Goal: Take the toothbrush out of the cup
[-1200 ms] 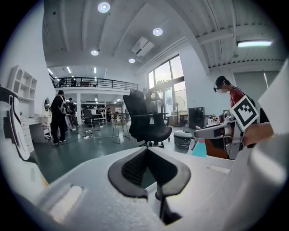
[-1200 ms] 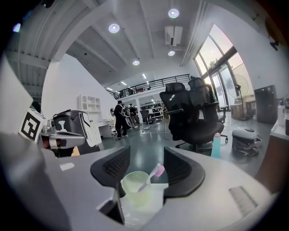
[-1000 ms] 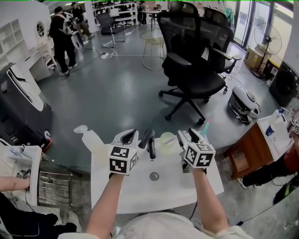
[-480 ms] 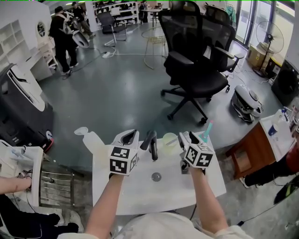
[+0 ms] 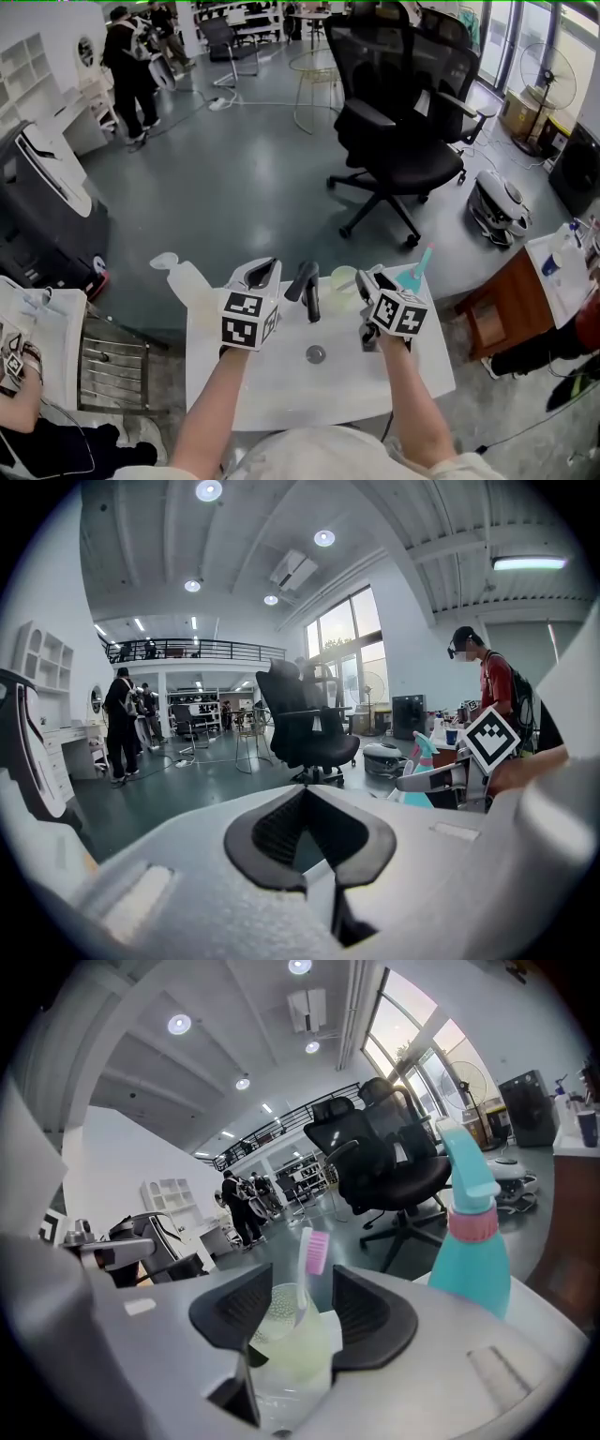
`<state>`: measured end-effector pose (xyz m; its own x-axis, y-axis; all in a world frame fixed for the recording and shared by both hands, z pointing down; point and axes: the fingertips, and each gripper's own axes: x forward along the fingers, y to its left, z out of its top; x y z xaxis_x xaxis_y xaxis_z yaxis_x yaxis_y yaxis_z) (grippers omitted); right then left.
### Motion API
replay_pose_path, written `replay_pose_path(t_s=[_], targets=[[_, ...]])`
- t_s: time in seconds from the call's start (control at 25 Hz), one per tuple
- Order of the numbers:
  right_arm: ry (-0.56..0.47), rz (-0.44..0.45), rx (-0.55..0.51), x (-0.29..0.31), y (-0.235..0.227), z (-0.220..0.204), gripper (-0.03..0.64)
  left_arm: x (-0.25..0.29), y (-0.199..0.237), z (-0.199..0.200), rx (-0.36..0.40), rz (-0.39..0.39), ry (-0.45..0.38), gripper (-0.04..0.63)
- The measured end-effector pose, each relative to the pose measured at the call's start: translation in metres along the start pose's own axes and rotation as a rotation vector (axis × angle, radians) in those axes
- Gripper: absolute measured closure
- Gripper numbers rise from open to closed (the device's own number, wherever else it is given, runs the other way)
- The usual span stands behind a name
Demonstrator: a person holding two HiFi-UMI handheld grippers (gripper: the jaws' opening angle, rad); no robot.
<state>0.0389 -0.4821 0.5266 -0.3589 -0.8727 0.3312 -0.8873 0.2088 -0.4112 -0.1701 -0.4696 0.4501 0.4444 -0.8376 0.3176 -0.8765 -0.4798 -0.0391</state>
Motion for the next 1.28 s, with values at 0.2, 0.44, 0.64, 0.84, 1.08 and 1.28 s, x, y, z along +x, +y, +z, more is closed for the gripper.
replay_pose_path(t_s=[0.2, 0.44, 0.64, 0.84, 1.08, 1.28], targets=[[0.017, 0.013, -0.002, 0.005, 0.002, -0.005, 0.454, 0.001, 0.004, -0.003, -0.007, 0.009, 0.010, 0.591], [0.021, 0.022, -0.022, 0.007, 0.003, -0.006, 0.511, 0.000, 0.009, -0.008, -0.010, 0.022, 0.020, 0.591], [0.008, 0.026, -0.043, 0.007, 0.006, 0.000, 0.588, -0.001, 0.010, -0.008, -0.013, 0.028, 0.022, 0.591], [-0.007, 0.038, -0.073, 0.005, 0.010, 0.009, 0.592, -0.003, 0.008, -0.007, -0.014, 0.034, 0.025, 0.591], [-0.032, 0.059, -0.122, 0.000, 0.019, 0.025, 0.592, -0.008, 0.007, -0.004, -0.016, 0.048, 0.013, 0.591], [-0.054, 0.082, -0.178, -0.005, 0.027, 0.041, 0.592, -0.012, 0.007, -0.002, -0.021, 0.067, 0.006, 0.591]])
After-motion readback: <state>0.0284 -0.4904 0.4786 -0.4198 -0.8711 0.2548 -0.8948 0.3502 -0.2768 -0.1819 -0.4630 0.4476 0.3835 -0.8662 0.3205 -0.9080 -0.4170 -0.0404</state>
